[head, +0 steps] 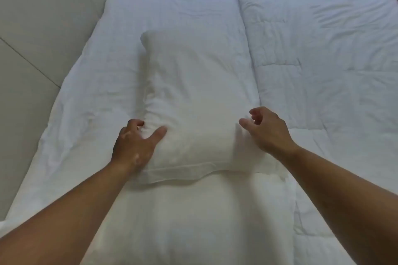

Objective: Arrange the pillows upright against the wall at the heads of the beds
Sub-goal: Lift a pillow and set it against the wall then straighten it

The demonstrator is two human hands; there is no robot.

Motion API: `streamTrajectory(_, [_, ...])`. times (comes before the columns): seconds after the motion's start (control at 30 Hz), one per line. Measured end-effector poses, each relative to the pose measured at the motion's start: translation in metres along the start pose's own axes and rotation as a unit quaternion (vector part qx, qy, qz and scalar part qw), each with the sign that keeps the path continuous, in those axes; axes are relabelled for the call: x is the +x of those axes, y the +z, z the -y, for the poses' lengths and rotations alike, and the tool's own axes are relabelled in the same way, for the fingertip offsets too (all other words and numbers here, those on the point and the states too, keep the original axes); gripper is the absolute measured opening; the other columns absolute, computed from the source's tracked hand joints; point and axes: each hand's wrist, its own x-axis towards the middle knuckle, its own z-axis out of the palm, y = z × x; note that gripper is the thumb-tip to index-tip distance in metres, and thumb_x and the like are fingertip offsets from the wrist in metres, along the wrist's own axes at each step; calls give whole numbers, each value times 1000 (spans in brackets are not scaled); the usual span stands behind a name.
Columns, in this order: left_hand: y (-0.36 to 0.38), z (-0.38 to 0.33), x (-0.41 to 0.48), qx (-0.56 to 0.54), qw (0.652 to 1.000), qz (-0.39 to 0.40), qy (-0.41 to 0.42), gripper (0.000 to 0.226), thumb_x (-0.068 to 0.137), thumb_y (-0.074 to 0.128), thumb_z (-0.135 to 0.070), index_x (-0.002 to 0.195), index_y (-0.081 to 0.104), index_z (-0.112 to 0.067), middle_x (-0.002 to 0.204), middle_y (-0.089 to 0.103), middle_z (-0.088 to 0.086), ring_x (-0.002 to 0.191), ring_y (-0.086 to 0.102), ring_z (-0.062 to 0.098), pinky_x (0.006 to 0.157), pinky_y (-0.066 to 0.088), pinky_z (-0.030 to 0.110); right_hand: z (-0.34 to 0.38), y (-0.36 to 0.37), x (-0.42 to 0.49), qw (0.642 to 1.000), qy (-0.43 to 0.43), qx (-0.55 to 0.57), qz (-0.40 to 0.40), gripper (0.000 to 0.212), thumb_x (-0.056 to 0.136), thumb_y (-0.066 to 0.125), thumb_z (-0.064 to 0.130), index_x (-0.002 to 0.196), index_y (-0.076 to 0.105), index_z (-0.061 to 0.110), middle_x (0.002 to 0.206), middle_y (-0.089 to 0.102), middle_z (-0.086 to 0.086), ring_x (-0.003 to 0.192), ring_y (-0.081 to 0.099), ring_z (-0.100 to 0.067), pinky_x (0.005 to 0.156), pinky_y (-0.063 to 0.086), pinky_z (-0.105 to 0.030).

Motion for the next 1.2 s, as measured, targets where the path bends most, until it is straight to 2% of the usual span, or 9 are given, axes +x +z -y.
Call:
streamTrajectory(0.2, [7,-14,47,-42,995,81,-38,106,76,65,-79,159,31,-24,160,45,7,141,49,34,114,41,44,-11,18,51,996,68,24,49,97,82,60,77,155,40,17,158,45,-10,142,46,-32,111,37,-43])
streamTrajectory(0.3, [11,-8,66,-93,989,101,-52,124,58,73,-87,160,29,-30,160,45,0,138,53,30,115,44,47,-18,24,65,994,82,41,57,115,71,56,89,159,34,18,164,39,-7,146,41,-32,118,33,-46])
streamTrajectory(0.37, [15,-4,73,-107,987,110,-49,133,48,76,-89,159,29,-34,160,45,-2,136,55,27,114,46,48,-23,27,71,993,84,49,70,127,60,56,96,160,34,20,163,40,-4,145,42,-31,120,32,-49])
streamTrajectory(0.47, [25,4,76,-114,985,124,-41,130,52,80,-82,161,24,-37,161,44,0,137,54,28,116,44,48,-33,36,77,989,104,72,76,138,42,61,103,154,44,24,154,53,-1,136,53,-30,116,39,-50])
streamTrajectory(0.6, [31,15,72,-124,985,115,-37,120,66,84,-67,163,23,-32,162,42,1,142,50,27,119,40,45,-28,38,65,984,103,121,84,116,65,75,80,154,42,14,151,53,-6,126,55,-29,104,42,-39])
streamTrajectory(0.7, [25,18,65,-164,980,109,-32,109,71,89,-52,161,31,-29,153,52,-2,135,56,23,115,45,42,-16,32,54,984,89,141,65,107,73,80,66,154,40,8,152,51,-9,128,54,-32,94,37,-33])
streamTrajectory(0.87, [0,14,34,-219,968,121,8,67,82,86,-20,142,56,-25,116,74,-12,97,73,6,84,58,25,8,13,27,982,44,177,50,72,66,92,51,123,68,14,102,73,5,89,68,-14,73,50,-28])
streamTrajectory(1.0, [-34,6,6,-243,965,85,53,52,85,82,-9,128,61,-31,104,74,-18,72,73,-12,58,53,4,32,-4,-12,975,-4,218,31,43,72,92,34,107,71,21,92,74,11,82,70,-7,65,50,-23])
streamTrajectory(1.2, [-118,-5,-49,-205,970,42,124,63,84,82,-16,137,56,-36,116,68,-23,97,63,-8,67,46,6,68,-16,-92,960,-28,279,-1,32,72,92,31,97,74,26,83,80,12,84,76,-13,72,58,-34])
